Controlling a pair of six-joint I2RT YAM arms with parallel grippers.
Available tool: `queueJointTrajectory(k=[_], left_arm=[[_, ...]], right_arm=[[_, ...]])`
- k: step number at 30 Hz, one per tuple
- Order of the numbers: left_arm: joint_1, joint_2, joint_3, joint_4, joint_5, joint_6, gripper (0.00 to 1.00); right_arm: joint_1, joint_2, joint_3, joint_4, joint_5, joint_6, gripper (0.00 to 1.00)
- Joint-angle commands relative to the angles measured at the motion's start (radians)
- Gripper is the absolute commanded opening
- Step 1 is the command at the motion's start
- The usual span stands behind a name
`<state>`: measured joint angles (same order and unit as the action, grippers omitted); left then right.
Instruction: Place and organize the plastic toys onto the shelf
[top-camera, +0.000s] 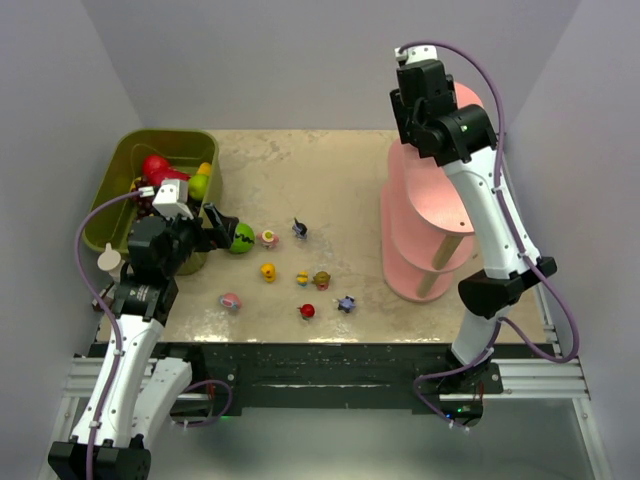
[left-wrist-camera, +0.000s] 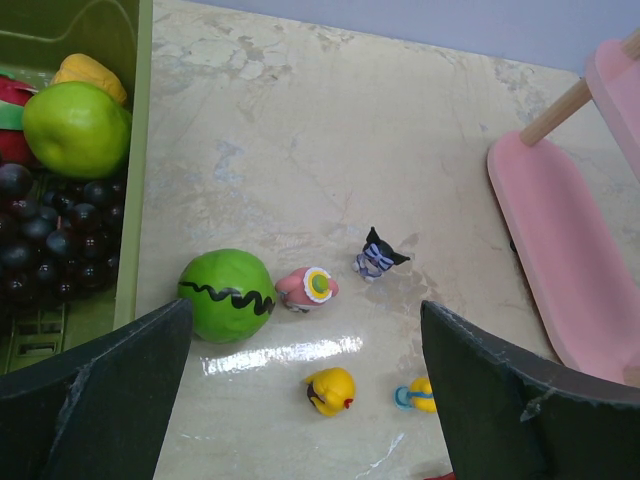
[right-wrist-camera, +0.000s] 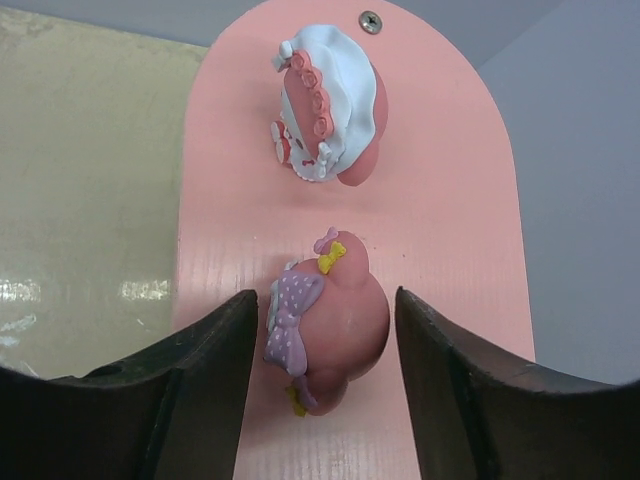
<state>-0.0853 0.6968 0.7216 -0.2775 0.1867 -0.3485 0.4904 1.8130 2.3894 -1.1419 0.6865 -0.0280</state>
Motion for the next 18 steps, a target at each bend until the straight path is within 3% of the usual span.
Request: queueJointTrajectory(k=[1, 10, 18], left_arm=[[0.005, 0.004, 0.001, 0.029, 0.000, -0.007, 1.00], [0.005, 0.004, 0.006, 0.029, 0.000, -0.009, 1.00], [0.005, 0.000, 0.006, 0.029, -0.003, -0.009, 1.00]], right_arm=[[-0.003, -0.040, 0.001, 0.048, 0.012, -0.029, 0.65], [-0.003, -0.106, -0.007, 0.119, -0.033, -0.032, 0.80], [-0.001, -0.288, -0.127, 0.237, -0.273, 0.006, 0.81]])
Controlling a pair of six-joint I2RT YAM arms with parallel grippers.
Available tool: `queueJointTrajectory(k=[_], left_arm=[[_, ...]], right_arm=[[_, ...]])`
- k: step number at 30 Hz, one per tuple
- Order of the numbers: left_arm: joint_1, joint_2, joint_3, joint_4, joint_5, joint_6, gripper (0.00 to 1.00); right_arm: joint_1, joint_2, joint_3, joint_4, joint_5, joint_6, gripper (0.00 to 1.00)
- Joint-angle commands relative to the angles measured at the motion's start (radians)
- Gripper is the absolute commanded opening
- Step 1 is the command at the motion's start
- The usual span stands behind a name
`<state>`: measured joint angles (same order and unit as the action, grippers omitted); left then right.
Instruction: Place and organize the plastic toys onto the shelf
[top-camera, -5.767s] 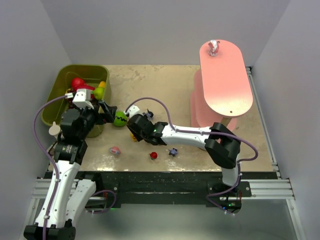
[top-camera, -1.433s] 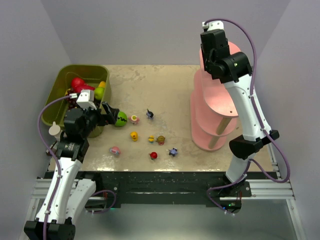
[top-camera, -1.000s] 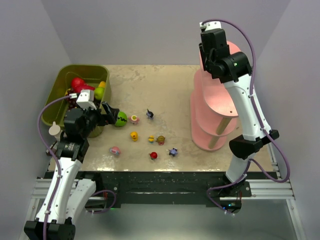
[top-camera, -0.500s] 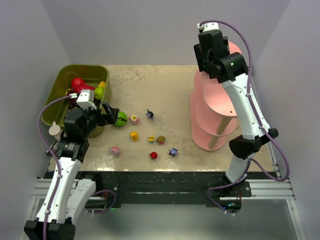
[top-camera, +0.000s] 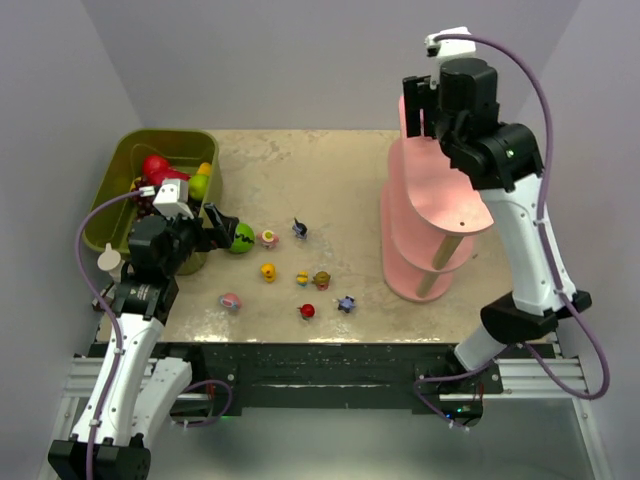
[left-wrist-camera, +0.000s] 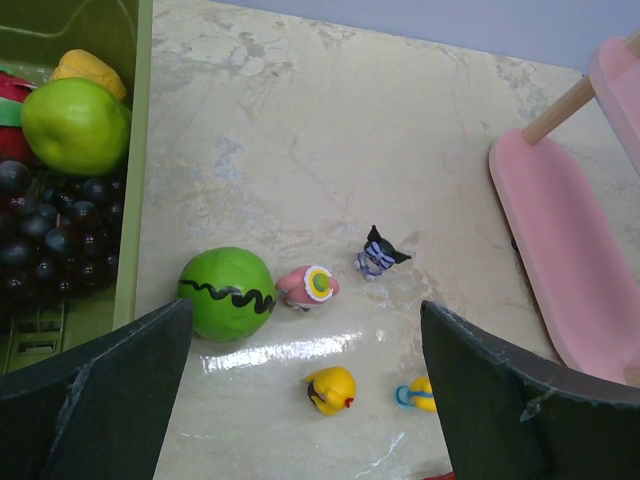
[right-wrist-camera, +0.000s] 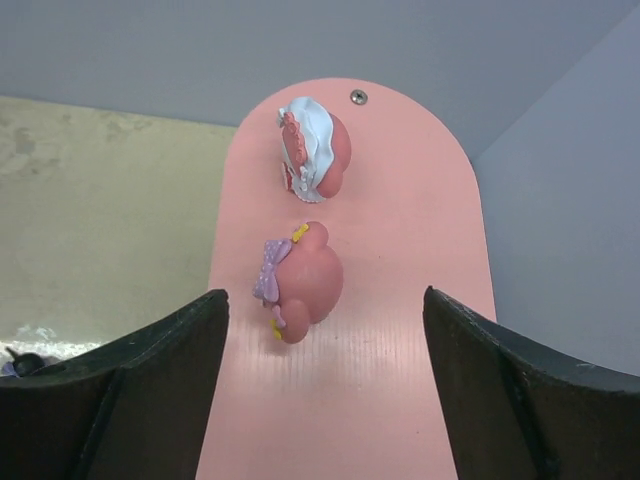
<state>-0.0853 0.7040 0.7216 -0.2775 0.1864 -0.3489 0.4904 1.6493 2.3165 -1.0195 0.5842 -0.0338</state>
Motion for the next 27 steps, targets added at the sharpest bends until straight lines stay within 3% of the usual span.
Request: queueJointTrajectory(k=[1, 7, 11, 15, 22, 27], left_arm=[[0.005, -0.009, 0.006, 0.026, -0.002, -0.007, 1.00], [0.005, -0.029, 0.007, 0.018, -0.007, 0.001, 1.00], [0.005, -0.046, 0.012, 0.000, -0.028, 0.019, 1.00], [0.005, -0.051, 0.009, -0.002, -0.038, 0.021, 1.00], [0.005, -0.051, 0.013, -0.014, -0.093, 0.004, 1.00], [0.005, -0.109, 0.057, -0.071, -0.344, -0.036, 1.00]], right_arm=[[-0.001, -0.149, -0.115, 0.140, -0.213, 0.012, 0.81], [0.016, -0.380, -0.431, 0.433, -0.677, 0.055, 0.81], [0.051, -0.428, -0.525, 0.539, -0.871, 0.098, 0.81], [0.233, -0.427, -0.585, 0.555, -0.842, 0.069, 0.81], [0.447, -0.327, -0.680, 0.559, -0.750, 0.060, 0.81], [0.581, -0.246, -0.805, 0.636, -0.738, 0.063, 0.81]])
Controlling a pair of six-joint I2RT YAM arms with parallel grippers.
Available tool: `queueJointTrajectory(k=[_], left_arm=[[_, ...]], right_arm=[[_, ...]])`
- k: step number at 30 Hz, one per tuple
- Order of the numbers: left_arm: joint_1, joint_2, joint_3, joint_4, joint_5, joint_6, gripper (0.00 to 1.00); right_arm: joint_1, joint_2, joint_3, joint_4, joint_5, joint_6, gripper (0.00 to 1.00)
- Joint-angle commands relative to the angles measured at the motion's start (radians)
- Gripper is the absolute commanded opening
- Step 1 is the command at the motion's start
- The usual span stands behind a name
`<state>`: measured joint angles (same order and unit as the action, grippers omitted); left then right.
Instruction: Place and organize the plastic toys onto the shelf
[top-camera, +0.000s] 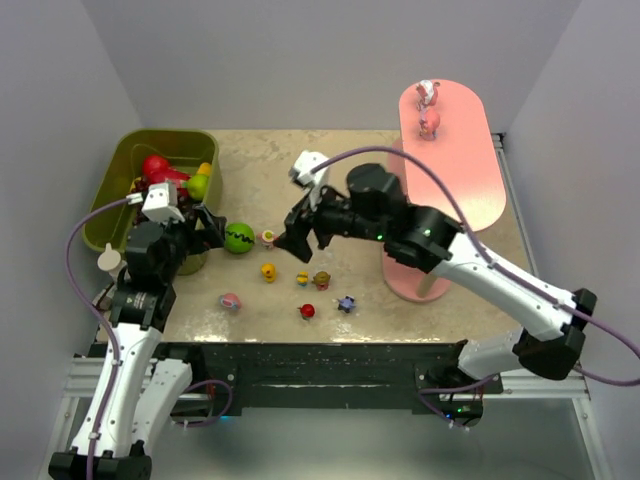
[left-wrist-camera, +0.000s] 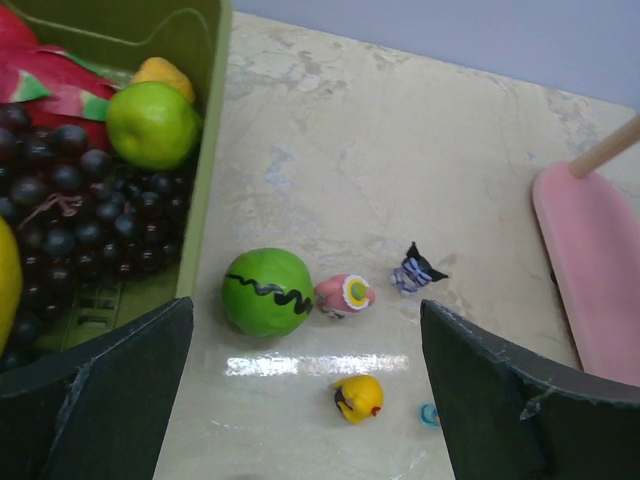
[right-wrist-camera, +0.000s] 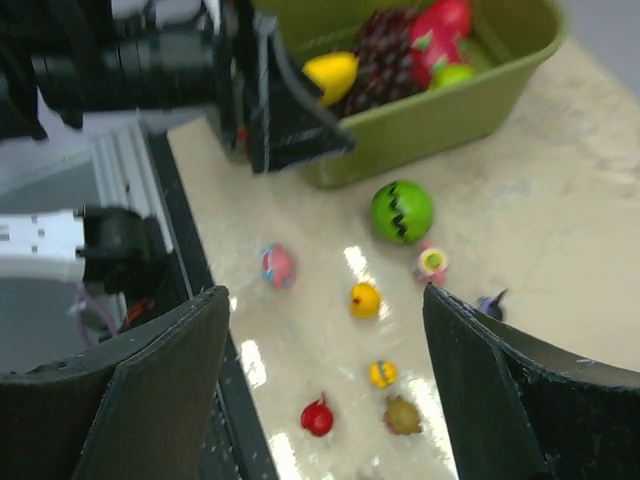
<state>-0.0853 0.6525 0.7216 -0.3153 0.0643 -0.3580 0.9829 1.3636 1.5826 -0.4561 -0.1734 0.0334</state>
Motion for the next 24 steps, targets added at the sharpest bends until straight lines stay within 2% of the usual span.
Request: queueJointTrajectory(k=[1, 5, 8, 14, 18, 24], left_arm=[[0.005, -0.074, 0.071, -0.041, -0.265, -0.027, 1.00], [0.005, -0.160, 0.139, -0.053, -0.394, -0.013, 1.00], [0.005, -0.175, 0.182, -0.088, -0.406, -0.018, 0.99], [0.005, -0.174, 0.231, -0.140, -0.295, -0.006, 1.00], [0.005, -0.165, 0.254, -0.162, -0.229, 0.005, 1.00], [0.005, -0.162, 0.260, -0.166, -0.184, 0.024, 1.00]], right_arm=[[0.118, 0.057, -0.103, 0.076, 0.034, -0.019, 0.81], [0.265, 0.147, -0.159, 0.137, 0.138, -0.076, 0.82], [0.322, 0.242, -0.193, 0.216, 0.182, -0.064, 0.82], [0.364, 0.403, -0.245, 0.433, 0.276, -0.047, 0.81], [0.378, 0.505, -0.216, 0.507, 0.360, -0.058, 0.79], [0.376, 0.606, -0.190, 0.571, 0.397, -0.135, 0.78]])
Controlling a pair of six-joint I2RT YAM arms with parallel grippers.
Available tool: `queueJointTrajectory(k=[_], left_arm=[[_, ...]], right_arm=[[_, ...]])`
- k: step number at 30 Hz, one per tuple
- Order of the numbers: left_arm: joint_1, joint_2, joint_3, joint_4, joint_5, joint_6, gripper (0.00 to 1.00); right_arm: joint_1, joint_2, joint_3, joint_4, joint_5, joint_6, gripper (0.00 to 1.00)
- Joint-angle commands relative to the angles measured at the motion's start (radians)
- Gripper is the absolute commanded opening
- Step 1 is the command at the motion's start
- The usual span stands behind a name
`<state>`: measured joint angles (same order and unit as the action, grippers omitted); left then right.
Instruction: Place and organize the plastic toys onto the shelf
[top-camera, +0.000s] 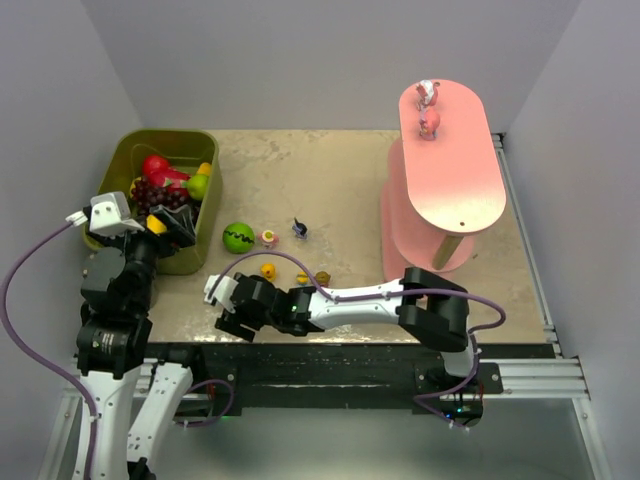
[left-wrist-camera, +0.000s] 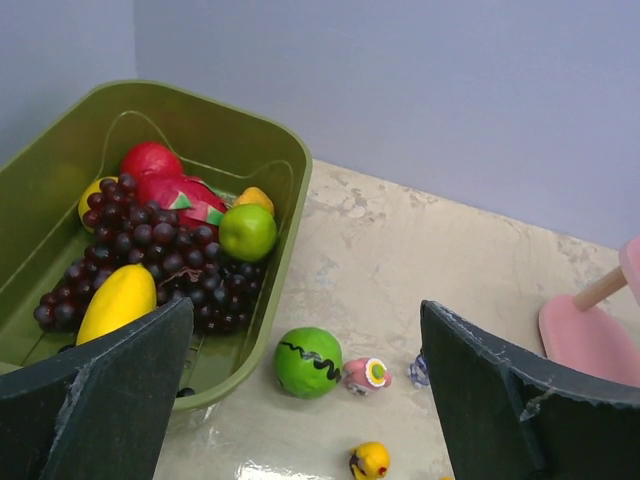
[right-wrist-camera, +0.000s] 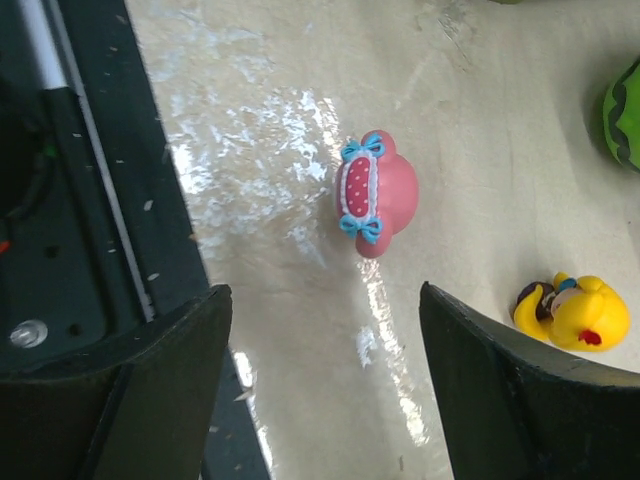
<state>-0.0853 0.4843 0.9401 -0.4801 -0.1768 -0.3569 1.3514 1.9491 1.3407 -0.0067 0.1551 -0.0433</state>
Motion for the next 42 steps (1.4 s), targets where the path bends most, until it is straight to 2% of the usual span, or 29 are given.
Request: queueJointTrajectory(k=[1, 12, 16, 19, 20, 23, 24, 26, 27, 29, 30, 34, 38, 42], left_arm=[[0.005, 0.007, 0.040, 0.000, 0.060, 0.024, 1.00], [0.005, 0.019, 0.032, 0.006, 0.096, 0.036, 1.00], [0.005, 0.017, 0.029, 0.001, 0.097, 0.041, 1.00], [0.005, 0.014, 0.023, 0.000, 0.096, 0.044, 0.99], [0.007, 0.016, 0.020, 0.000, 0.096, 0.045, 1.00], [0.005, 0.014, 0.014, 0.000, 0.097, 0.047, 1.00], [0.005, 0.014, 0.012, 0.001, 0.097, 0.047, 1.00], [0.005, 0.013, 0.006, -0.002, 0.097, 0.045, 1.00], [0.005, 0.013, 0.003, -0.003, 0.100, 0.044, 1.00], [0.005, 0.007, -0.012, -0.005, 0.118, 0.035, 1.00], [0.005, 0.002, -0.018, -0.005, 0.122, 0.033, 1.00], [0.005, -0.026, -0.061, 0.012, 0.203, 0.018, 1.00], [0.005, -0.084, -0.107, -0.003, 0.180, -0.040, 1.00], [0.005, -0.173, -0.153, 0.015, 0.106, -0.088, 1.00]], right_arm=[[0.009, 0.028, 0.057, 0.126, 0.073, -0.063, 0.78], [0.008, 0.171, 0.170, 0.137, 0.130, -0.101, 0.79], [0.003, 0.203, 0.189, 0.136, 0.133, -0.098, 0.77], [-0.001, 0.217, 0.195, 0.128, 0.130, -0.083, 0.70], [-0.008, 0.215, 0.193, 0.131, 0.126, -0.078, 0.63], [-0.018, 0.217, 0.193, 0.114, 0.104, -0.058, 0.53], [-0.021, 0.218, 0.195, 0.111, 0.101, -0.055, 0.44], [-0.024, 0.215, 0.198, 0.096, 0.092, -0.050, 0.36], [-0.024, 0.214, 0.204, 0.088, 0.092, -0.049, 0.24], [-0.028, 0.215, 0.216, 0.058, 0.090, -0.043, 0.11], [-0.028, 0.215, 0.231, 0.044, 0.095, -0.040, 0.00], [-0.031, 0.163, 0.226, 0.019, 0.100, -0.018, 0.00], [-0.037, 0.091, 0.229, -0.053, 0.110, 0.022, 0.00], [-0.040, 0.019, 0.264, -0.177, 0.225, 0.072, 0.00]])
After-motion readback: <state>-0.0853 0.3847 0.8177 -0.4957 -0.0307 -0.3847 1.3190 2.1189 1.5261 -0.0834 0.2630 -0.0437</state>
